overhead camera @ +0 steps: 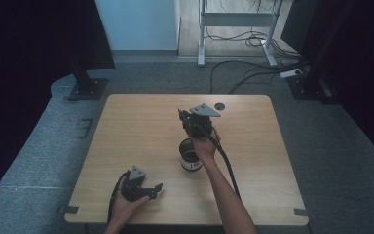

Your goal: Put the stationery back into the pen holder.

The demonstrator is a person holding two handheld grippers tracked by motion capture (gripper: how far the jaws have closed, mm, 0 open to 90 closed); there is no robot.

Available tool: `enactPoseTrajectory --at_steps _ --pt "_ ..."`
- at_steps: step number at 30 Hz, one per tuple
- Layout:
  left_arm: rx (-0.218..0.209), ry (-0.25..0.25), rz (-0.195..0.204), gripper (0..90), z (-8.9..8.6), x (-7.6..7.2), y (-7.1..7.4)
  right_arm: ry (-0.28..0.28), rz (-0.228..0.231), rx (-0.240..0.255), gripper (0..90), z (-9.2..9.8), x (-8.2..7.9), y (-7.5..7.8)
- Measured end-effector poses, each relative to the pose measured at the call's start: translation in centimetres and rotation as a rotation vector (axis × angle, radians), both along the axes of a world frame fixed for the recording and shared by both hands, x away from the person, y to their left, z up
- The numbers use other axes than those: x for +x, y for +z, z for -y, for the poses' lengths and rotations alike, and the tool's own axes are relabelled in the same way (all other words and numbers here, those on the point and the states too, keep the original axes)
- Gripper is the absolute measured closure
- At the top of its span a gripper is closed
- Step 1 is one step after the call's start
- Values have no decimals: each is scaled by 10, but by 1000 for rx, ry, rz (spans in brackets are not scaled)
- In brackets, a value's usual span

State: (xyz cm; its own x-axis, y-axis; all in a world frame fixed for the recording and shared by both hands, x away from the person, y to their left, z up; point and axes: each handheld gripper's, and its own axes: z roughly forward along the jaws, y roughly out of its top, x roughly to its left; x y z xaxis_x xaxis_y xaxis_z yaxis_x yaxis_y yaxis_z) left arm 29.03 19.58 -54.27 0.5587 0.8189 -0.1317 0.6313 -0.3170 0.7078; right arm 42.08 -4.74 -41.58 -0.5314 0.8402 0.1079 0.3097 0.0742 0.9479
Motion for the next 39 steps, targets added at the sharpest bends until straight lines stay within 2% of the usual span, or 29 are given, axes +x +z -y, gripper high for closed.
enactPoseTrajectory --at_steps 19,31,36,39 --pt "7 -20 -2 150 3 0 -1 -13 -16 -18 786 9 -2 -21" --pt "12 -25 -3 150 6 -1 -3 -2 -44 -39 784 18 -16 -42" --pt "-3 -33 -11 150 7 -1 -3 4 -64 -44 782 23 -22 -50" --pt "7 -38 -6 150 8 -1 -3 6 -71 -48 781 25 -26 -55"
